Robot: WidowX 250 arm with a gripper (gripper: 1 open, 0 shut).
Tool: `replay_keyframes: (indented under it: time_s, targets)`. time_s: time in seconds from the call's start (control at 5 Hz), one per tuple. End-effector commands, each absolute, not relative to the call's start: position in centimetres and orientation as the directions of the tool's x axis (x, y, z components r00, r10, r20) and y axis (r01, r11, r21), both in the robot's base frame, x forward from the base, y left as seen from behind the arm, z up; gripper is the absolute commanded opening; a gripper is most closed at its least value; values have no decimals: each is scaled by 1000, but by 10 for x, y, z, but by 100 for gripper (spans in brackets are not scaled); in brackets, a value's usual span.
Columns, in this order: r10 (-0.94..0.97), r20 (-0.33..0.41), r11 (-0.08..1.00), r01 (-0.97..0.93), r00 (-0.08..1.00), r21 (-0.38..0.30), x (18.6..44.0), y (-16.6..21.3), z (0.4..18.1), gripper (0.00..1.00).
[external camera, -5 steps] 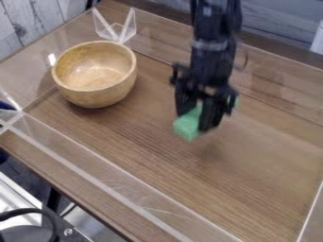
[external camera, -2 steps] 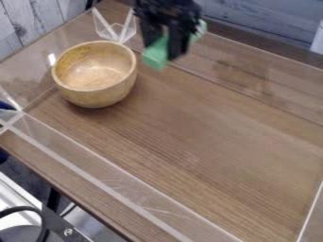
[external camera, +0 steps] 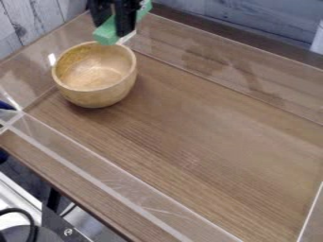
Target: Put the green block in the brown bowl
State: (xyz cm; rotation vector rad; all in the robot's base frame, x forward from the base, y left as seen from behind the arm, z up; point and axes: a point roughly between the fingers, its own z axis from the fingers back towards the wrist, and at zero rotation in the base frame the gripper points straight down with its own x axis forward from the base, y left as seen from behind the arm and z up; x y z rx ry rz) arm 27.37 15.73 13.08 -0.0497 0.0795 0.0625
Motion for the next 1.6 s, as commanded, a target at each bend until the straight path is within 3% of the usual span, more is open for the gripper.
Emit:
replay_keyframes:
  time_s: [0.0, 0.6, 1.4]
  targets:
    - [72, -29, 997, -71, 997, 7, 274, 178, 134, 0]
    - [67, -87, 998, -65, 994, 21, 272, 187, 93, 0]
    - [70, -92, 998, -68, 993, 17, 276, 191, 82, 0]
